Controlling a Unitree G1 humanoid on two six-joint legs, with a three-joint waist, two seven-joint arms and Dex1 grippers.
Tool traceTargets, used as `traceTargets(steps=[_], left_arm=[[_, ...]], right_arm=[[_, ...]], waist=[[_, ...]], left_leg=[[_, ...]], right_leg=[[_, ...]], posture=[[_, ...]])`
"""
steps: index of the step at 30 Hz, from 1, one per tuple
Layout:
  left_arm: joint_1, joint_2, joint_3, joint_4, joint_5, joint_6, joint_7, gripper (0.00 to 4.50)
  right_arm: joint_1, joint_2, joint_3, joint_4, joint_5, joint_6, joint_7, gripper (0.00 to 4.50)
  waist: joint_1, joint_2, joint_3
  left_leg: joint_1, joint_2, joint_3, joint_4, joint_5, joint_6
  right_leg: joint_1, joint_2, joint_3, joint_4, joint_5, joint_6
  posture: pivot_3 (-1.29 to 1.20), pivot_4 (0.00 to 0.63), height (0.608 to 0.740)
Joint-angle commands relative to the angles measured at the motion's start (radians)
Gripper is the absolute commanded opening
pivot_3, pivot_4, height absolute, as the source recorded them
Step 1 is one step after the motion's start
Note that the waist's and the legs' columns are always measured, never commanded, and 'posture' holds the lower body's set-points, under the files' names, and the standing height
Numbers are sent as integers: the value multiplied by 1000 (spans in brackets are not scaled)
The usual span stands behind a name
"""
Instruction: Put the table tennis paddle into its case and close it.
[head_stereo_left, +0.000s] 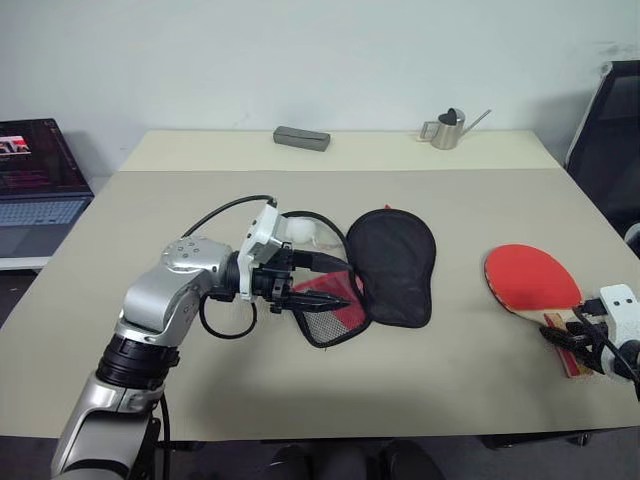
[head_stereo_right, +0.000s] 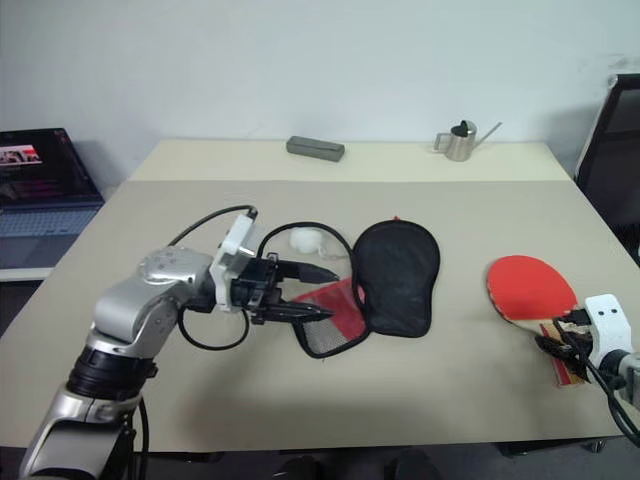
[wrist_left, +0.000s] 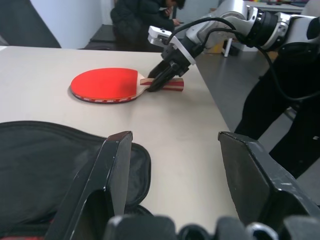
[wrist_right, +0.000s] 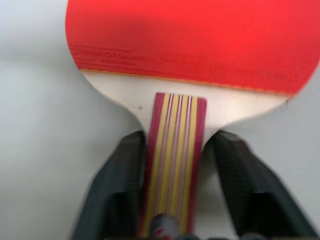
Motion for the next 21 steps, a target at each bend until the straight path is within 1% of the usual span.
traceTargets(steps=[1,6,9,14,18,21], left_arm=[[12,29,54,-15,9,-26,18,2991],[51,68,93,-12,19,-39,30,2991],[77,95,115,-15,23,-50,28,2991],[106,120,146,-18,27,-61,44,2991],[129,126,176,-21,28,-59,68,2991],[146,124,186,-35,24,-56,81,2991]], right_arm=[[-1,12,11,25,-10,26,-31,1105],[-61,24,5,-1,2,49,-56,1105],[-122,33,1,-40,28,90,-70,1105],[-242,69,-41,-103,100,214,-115,1105],[-315,123,-37,-197,161,317,-163,1105],[-368,191,2,-287,191,384,-211,1105]], waist=[[0,-1,-1],[-3,-3,-2],[-7,-2,-1],[-7,3,1],[0,3,2],[0,4,2]], left_leg=[[0,0,0,0,0,0],[0,0,0,0,0,0],[1,0,1,0,0,0],[0,1,1,-1,0,1],[-3,0,0,-2,0,1],[-5,0,0,-3,0,1]], right_leg=[[0,0,0,0,0,0],[0,0,0,0,0,0],[0,0,1,0,1,1],[-2,0,1,1,1,0],[-5,0,0,-1,1,0],[-6,-1,0,-1,1,0]], posture=[[0,150,740],[0,150,740],[0,150,740],[0,150,740],[0,150,740],[0,150,740]])
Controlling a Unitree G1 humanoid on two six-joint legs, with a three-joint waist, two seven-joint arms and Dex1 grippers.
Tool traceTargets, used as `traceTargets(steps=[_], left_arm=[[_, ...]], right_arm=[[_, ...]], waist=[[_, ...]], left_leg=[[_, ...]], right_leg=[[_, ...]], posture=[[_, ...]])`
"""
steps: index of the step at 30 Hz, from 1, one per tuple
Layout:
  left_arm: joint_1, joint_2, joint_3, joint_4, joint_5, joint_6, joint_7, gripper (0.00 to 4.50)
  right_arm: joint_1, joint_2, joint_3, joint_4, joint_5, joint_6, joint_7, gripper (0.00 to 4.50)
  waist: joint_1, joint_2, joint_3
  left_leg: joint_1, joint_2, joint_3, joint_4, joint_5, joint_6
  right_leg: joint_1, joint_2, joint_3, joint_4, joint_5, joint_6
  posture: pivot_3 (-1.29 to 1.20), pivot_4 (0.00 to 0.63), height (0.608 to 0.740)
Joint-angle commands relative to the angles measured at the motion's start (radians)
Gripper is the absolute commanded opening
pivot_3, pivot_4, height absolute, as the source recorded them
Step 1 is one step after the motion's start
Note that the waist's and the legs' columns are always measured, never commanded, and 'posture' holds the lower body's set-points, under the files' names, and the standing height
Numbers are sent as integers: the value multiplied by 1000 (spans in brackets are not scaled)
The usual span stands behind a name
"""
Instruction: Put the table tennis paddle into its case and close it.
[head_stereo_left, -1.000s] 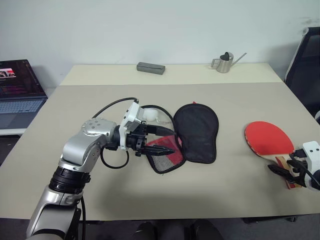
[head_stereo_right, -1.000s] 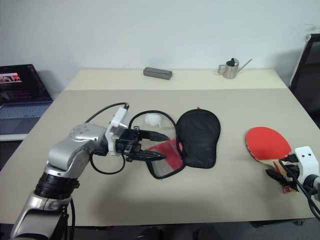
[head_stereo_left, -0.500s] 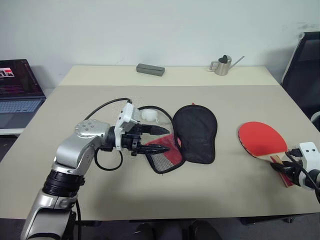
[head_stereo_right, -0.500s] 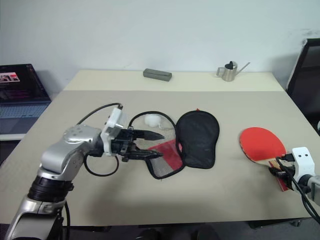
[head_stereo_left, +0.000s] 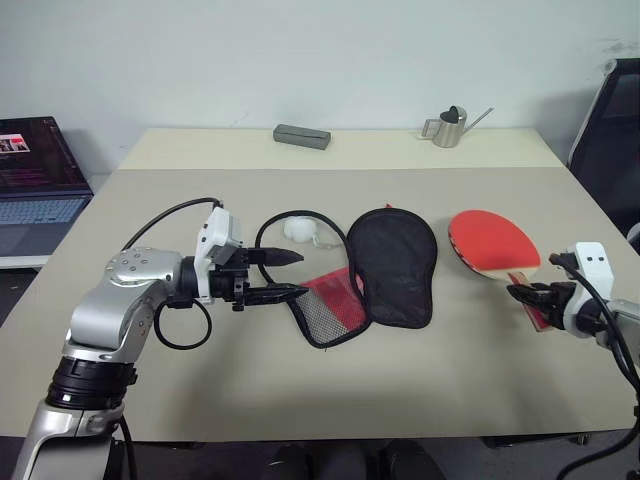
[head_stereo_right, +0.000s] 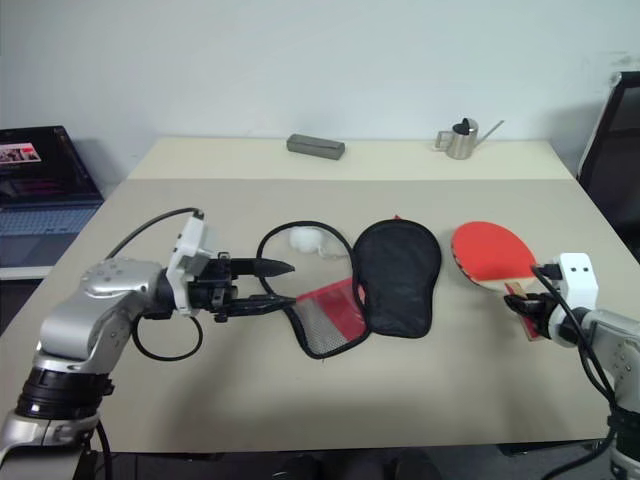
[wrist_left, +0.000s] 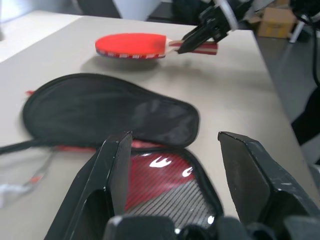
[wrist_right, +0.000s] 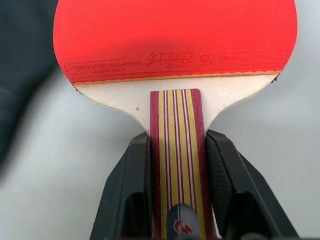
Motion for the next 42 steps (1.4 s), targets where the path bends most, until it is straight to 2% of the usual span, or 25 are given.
traceTargets(steps=[1,8,11,14,28,42], left_arm=[[5,8,34,-40,-11,-13,17,2991],[11,8,42,-41,-11,-15,34,2991],[12,7,42,-43,-12,-15,38,2991],[12,4,40,-47,-14,-15,44,2991],[42,-5,45,-72,-19,-18,66,2991],[52,-11,50,-78,-18,-22,78,2991]], right_arm=[[-63,59,13,-135,53,68,-52,1105],[-146,243,132,-243,57,173,-166,1105],[-182,329,171,-229,37,193,-219,1105],[-198,369,195,-191,16,185,-249,1105],[-205,388,309,-54,-100,57,-279,1105],[-216,393,344,16,-158,-22,-268,1105]], waist=[[0,0,0],[-2,1,0],[-3,1,1],[-5,1,1],[-9,2,1],[-9,2,1]], left_leg=[[0,0,0,0,0,0],[0,0,-1,0,0,0],[0,0,-1,0,0,0],[0,0,-2,0,0,0],[0,0,-5,0,0,0],[0,0,-6,0,0,0]], right_leg=[[0,0,0,0,0,0],[-1,0,0,1,0,0],[-1,0,0,1,0,0],[-1,0,0,1,0,0],[-2,0,0,1,0,0],[-2,0,0,2,0,0]], posture=[[0,150,740],[0,150,740],[0,150,740],[0,150,740],[0,150,740],[0,150,740]])
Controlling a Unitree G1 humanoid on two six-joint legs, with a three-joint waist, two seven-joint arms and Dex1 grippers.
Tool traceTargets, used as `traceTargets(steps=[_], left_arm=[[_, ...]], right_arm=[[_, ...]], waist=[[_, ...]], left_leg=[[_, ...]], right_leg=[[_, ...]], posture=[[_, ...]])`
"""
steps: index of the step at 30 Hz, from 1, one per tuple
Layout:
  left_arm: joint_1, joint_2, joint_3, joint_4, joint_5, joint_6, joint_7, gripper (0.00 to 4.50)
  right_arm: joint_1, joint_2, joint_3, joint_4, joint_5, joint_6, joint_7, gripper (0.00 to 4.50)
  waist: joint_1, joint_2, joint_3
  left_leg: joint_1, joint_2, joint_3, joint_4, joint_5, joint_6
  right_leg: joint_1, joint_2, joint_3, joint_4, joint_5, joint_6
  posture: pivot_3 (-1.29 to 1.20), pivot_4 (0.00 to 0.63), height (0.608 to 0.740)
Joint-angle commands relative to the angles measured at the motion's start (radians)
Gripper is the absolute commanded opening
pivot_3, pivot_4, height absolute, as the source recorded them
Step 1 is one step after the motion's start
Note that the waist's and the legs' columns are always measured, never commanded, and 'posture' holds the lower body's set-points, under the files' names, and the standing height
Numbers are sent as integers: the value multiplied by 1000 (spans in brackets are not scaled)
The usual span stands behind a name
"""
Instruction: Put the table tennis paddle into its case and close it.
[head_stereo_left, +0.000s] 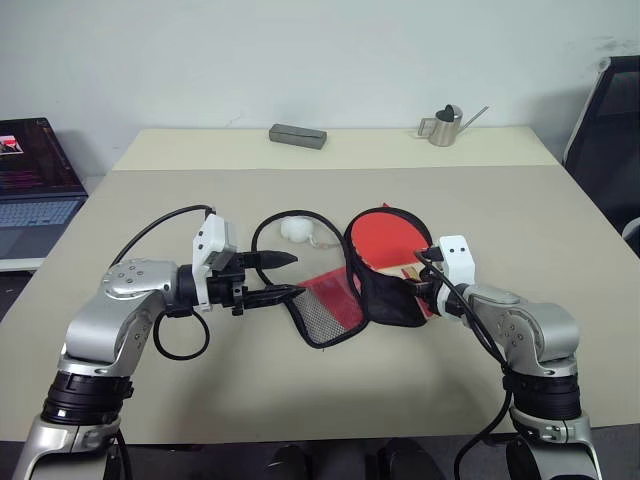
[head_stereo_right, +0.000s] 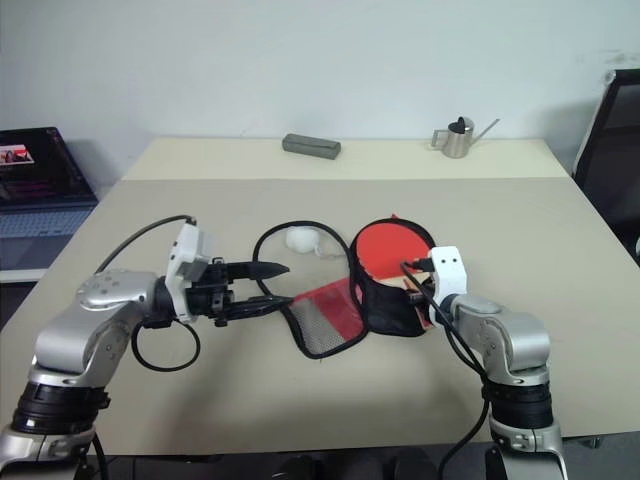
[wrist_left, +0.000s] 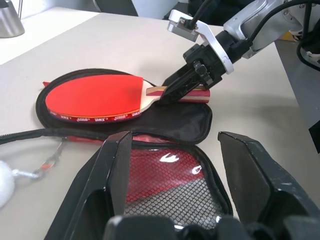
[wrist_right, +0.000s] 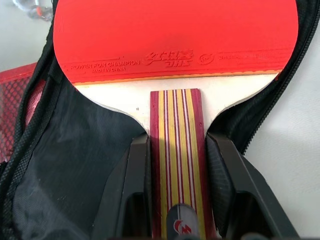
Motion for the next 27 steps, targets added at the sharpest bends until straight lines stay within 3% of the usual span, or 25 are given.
traceTargets(steps=[1,3,9,15,17,21,27], left_arm=[[-2,-2,29,-33,-16,-23,5,2991],[-3,-3,28,-30,-16,-24,7,2991],[-6,-8,24,-25,-15,-26,8,2991],[0,-2,27,-26,-20,-26,2,2991],[-1,0,26,-25,-22,-24,-4,2991],[-9,-2,14,-25,-23,-20,-14,2991],[-32,-15,-15,-21,-19,-17,-34,2991]], right_arm=[[-31,0,-8,-14,-8,-35,-1,1105],[-43,11,-18,-10,-6,-39,-8,1105],[-73,17,-44,-41,11,-8,-7,3042],[-45,-79,-121,-198,143,106,123,3042],[-8,-169,-123,-241,187,84,210,3042],[82,-384,-78,-220,161,-80,367,3042],[141,-549,-22,-78,85,-291,506,3042]], waist=[[0,0,0],[0,0,0],[0,0,0],[1,0,0],[2,0,0],[6,0,0],[2,0,0]], left_leg=[[0,0,0,0,0,0],[0,0,0,0,0,0],[0,0,-1,0,0,0],[-1,0,-2,0,0,0],[-1,0,-2,0,0,0],[-1,-1,-1,0,0,0],[1,0,5,0,0,0]], right_leg=[[0,0,0,0,0,0],[0,0,0,0,0,0],[0,0,0,0,0,0],[0,0,-1,-1,0,0],[0,0,-1,-1,0,0],[1,0,-2,-2,0,0],[2,1,-1,-1,0,0]], posture=[[0,150,740],[0,150,740],[0,150,740],[0,150,740],[0,150,740],[0,150,740],[0,150,740]])
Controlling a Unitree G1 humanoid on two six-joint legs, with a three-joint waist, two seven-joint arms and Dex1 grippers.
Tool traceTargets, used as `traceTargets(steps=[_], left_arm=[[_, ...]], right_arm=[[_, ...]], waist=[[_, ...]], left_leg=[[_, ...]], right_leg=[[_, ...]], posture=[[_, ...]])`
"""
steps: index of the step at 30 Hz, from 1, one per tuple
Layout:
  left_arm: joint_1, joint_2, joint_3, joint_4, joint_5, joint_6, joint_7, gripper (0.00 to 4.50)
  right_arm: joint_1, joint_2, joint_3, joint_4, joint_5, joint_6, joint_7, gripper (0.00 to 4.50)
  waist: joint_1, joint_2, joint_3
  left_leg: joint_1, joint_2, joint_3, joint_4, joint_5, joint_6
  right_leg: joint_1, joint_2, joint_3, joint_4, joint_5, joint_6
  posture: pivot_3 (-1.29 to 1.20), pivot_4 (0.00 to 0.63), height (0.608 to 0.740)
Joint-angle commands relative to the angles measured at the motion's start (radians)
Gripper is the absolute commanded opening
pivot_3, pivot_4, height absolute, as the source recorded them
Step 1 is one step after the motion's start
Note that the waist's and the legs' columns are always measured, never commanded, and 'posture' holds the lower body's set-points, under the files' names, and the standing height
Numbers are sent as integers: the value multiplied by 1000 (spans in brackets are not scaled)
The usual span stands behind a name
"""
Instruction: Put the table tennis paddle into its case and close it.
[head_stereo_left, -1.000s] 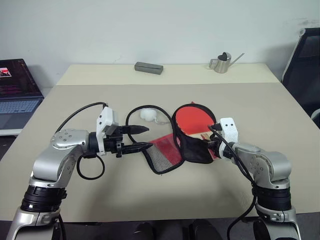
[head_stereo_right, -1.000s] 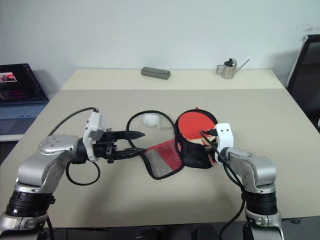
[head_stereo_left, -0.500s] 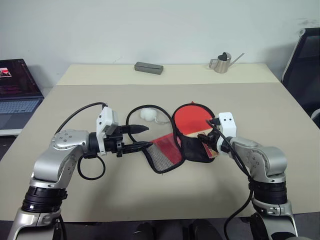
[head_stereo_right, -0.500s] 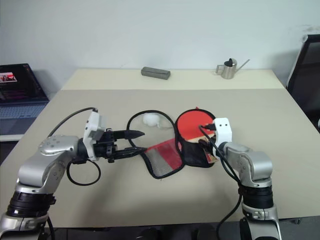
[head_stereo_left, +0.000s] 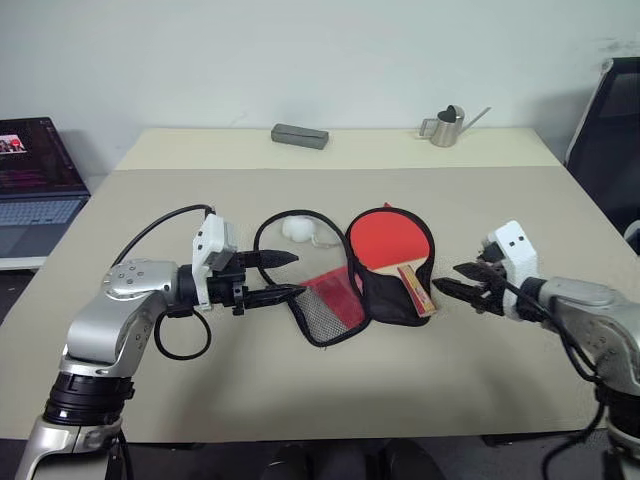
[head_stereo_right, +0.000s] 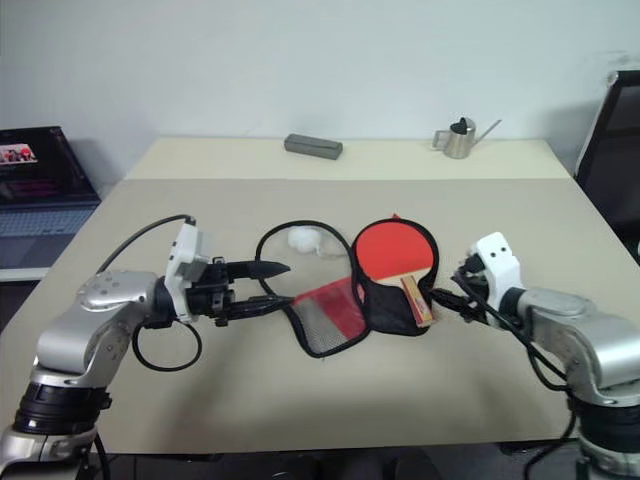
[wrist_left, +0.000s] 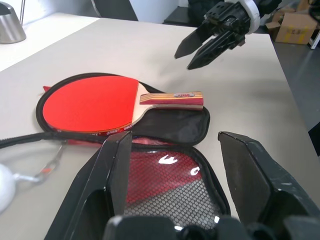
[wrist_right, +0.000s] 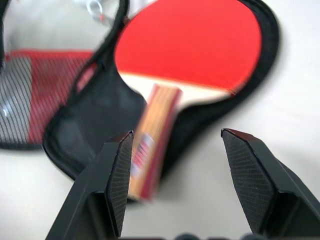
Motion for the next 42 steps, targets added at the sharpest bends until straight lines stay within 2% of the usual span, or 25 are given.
traceTargets(steps=[1,2,5,11,13,20,29,35,42], left_arm=[[-25,-6,-6,-20,-17,-3,-16,2991],[-28,-8,-10,-19,-16,-3,-18,2991],[-36,-14,-19,-20,-14,0,-24,2991],[-45,-22,-35,-29,-17,7,-28,2991],[-46,-21,-37,-30,-17,9,-29,2991],[-46,-20,-40,-36,-18,15,-39,2991],[-46,-19,-45,-34,-12,12,-47,2991],[-41,-13,-41,-35,-10,14,-48,2991],[-35,-10,-36,-36,-10,11,-47,2991]], right_arm=[[3,-42,25,68,-53,-133,52,3042],[1,-48,29,85,-55,-149,63,3042],[-7,-55,46,114,-69,-182,83,2434],[-8,-70,118,157,-123,-254,123,467],[11,-93,136,152,-126,-272,164,45],[50,-119,165,90,-93,-270,259,45],[15,-45,186,82,-108,-249,198,45],[9,-80,164,138,-122,-270,219,45],[25,-82,196,112,-123,-266,247,45]], waist=[[-1,0,0],[-1,0,0],[0,0,0],[2,-1,1],[2,-1,1],[4,-1,1],[5,-1,1],[8,-1,1],[8,-1,1]], left_leg=[[0,0,0,0,0,0],[0,0,1,0,0,0],[0,1,1,0,0,0],[-1,1,0,0,0,0],[-1,1,0,0,0,0],[-1,1,0,0,0,0],[-1,1,0,1,0,0],[-1,0,0,1,0,0],[-1,0,0,0,0,0]], right_leg=[[0,0,0,0,0,0],[0,0,1,0,0,0],[0,0,1,0,0,0],[0,-1,1,0,0,0],[0,-1,1,0,0,0],[0,-1,1,0,0,0],[0,-1,0,0,0,0],[0,-1,0,-1,0,0],[0,-1,0,0,0,0]], posture=[[0,150,740],[0,150,740],[0,150,740],[0,150,740],[0,150,740],[0,150,740],[0,150,740],[0,150,740],[0,150,740]])
